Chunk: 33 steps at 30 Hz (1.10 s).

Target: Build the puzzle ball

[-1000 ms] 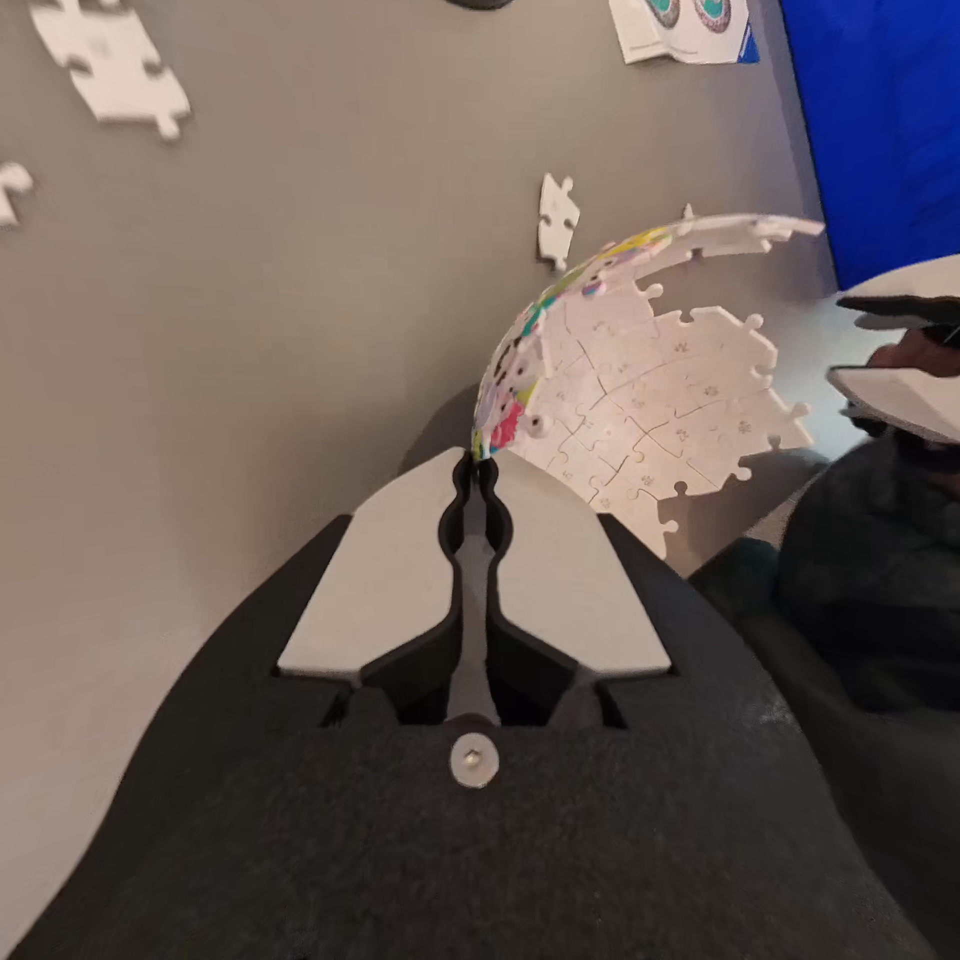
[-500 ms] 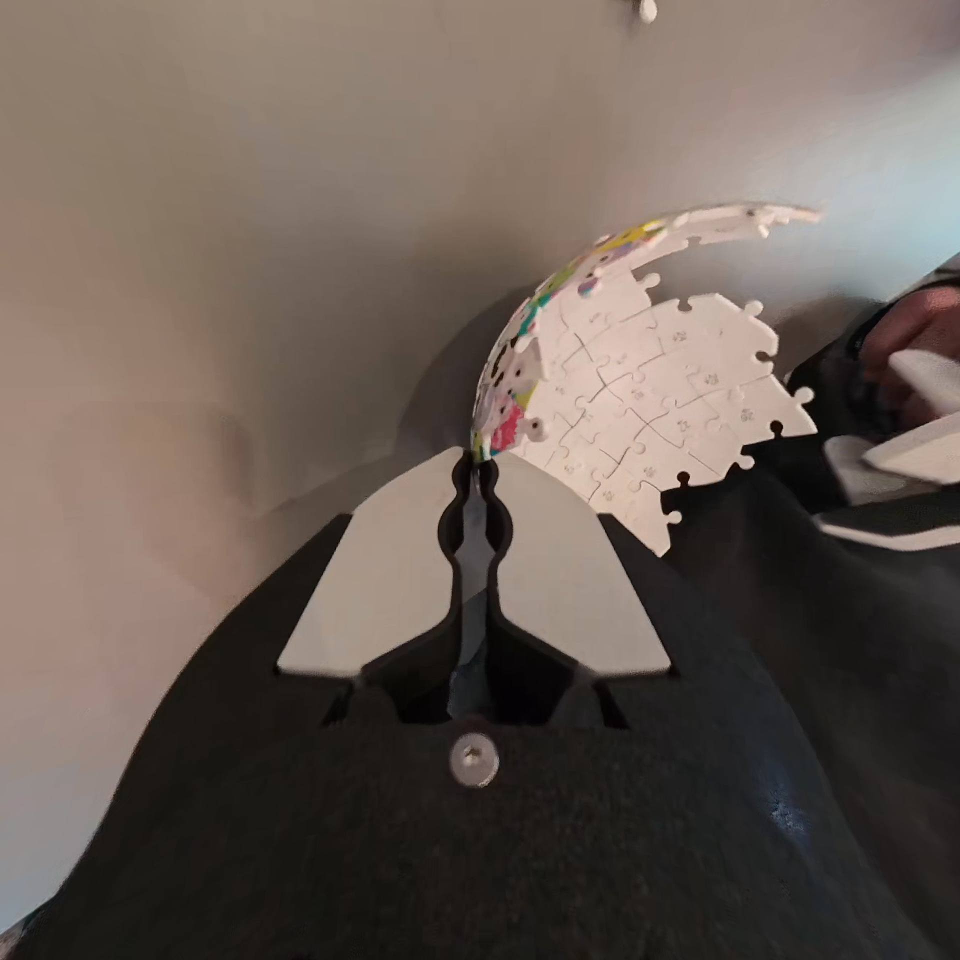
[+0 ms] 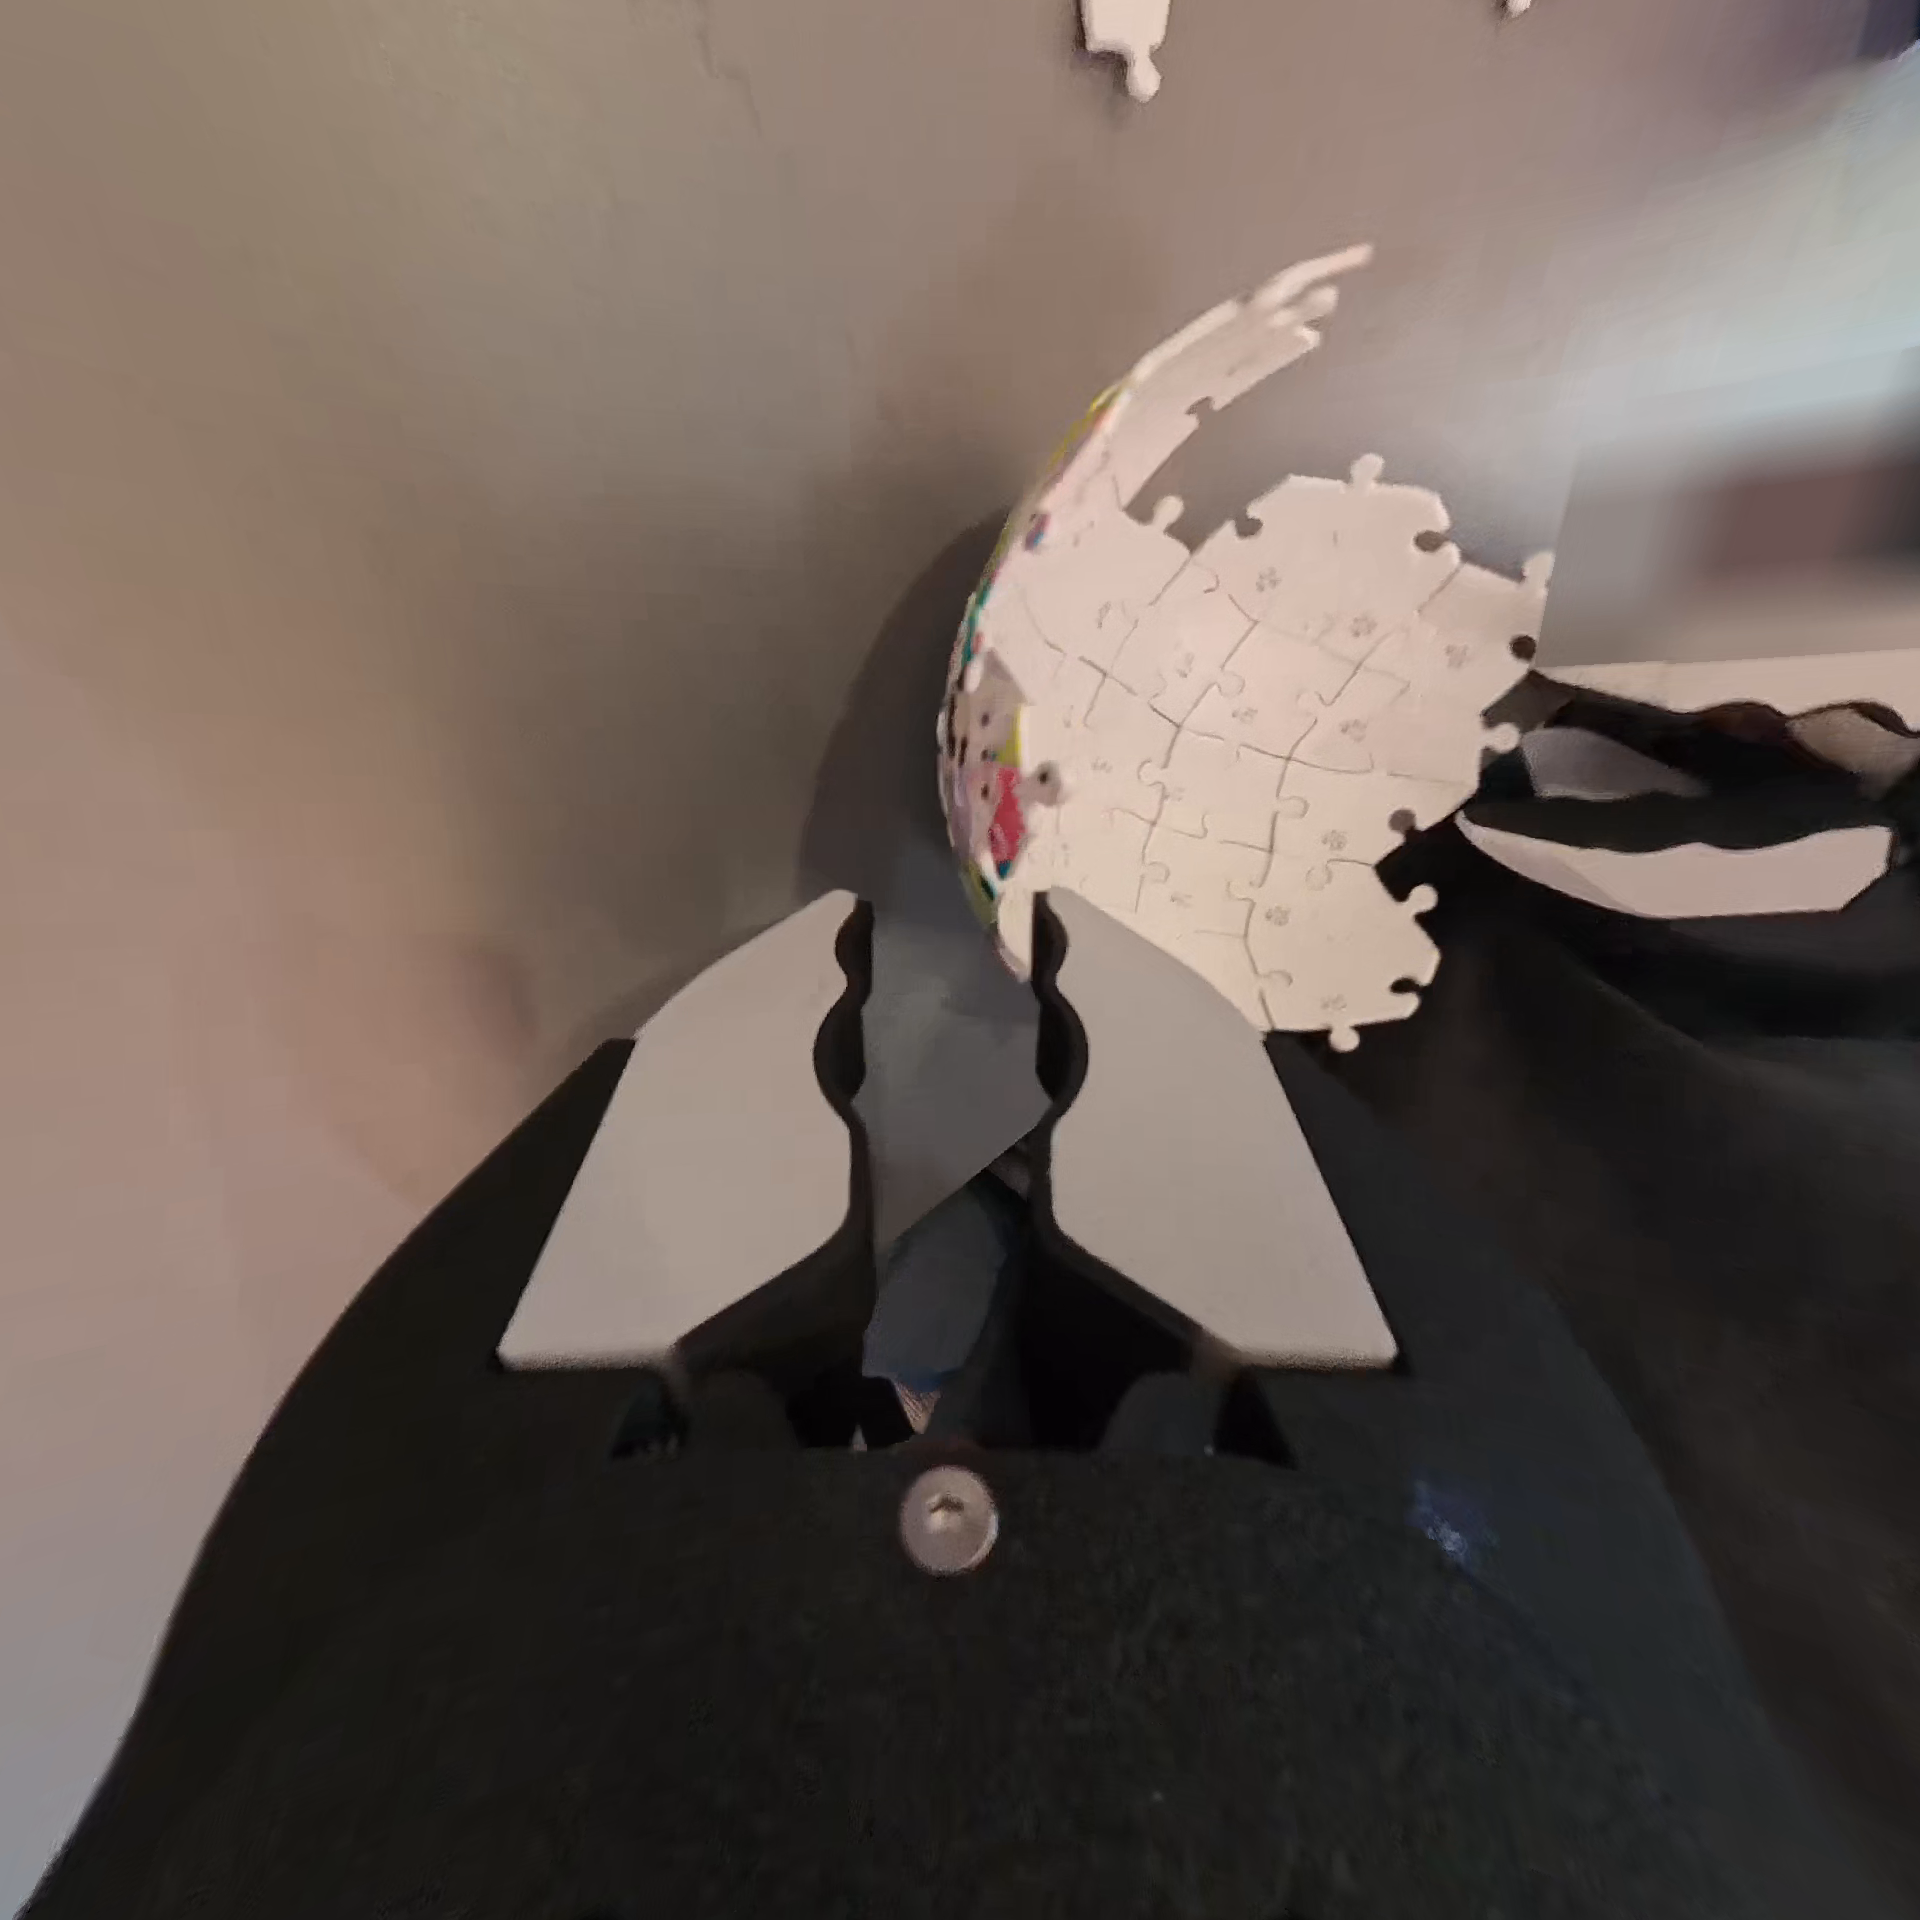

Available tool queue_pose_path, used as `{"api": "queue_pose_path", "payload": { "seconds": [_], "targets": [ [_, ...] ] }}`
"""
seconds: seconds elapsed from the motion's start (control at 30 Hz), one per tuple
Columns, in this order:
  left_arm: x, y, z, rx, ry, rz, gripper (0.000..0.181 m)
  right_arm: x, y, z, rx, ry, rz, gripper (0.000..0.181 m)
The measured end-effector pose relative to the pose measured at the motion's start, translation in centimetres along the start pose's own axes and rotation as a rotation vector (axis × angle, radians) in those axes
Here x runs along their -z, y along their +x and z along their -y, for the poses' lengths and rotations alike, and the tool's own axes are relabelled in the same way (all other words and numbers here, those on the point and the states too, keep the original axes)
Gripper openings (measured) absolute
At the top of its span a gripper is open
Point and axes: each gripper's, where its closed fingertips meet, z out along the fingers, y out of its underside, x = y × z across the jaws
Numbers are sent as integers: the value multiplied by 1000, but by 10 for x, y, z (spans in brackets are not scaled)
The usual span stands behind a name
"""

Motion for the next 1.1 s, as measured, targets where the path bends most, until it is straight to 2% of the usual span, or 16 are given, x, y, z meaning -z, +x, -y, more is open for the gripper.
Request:
{"api": "queue_pose_path", "payload": {
  "seconds": [0.13, 0.27, 0.37, 0.53, 0.73, 0.8, 0.83, 0.93, 1.1],
  "targets": [
    [14, 3, 9, -85, 84, 17, 43, 0, 8, 1, -22, 9, -10, 28],
    [25, 1, 19, -192, 180, 70, 45, 1, 12, 8, -38, 40, -16, 28],
    [19, 0, 22, -224, 211, 48, 41, -2, 10, 10, -79, 42, 25, 28],
    [19, 3, 34, -231, 250, -35, 38, -5, 16, 10, -67, 16, -7, 28],
    [11, 0, 47, -312, 218, -2, 30, 0, 15, 19, -113, 47, 34, 28],
    [8, -2, 49, -317, 207, -1, 17, 7, 17, 17, -116, 49, 41, 28],
    [7, -3, 48, -317, 204, -9, 8, 13, 20, 14, -109, 40, 31, 27],
    [4, -7, 48, -300, 209, -6, 5, 35, 46, -6, -129, -21, -25, 24],
    [2, -15, 41, -291, 198, 8, 3, 61, 105, -68, -295, -226, -130, 26]
  ]
}}
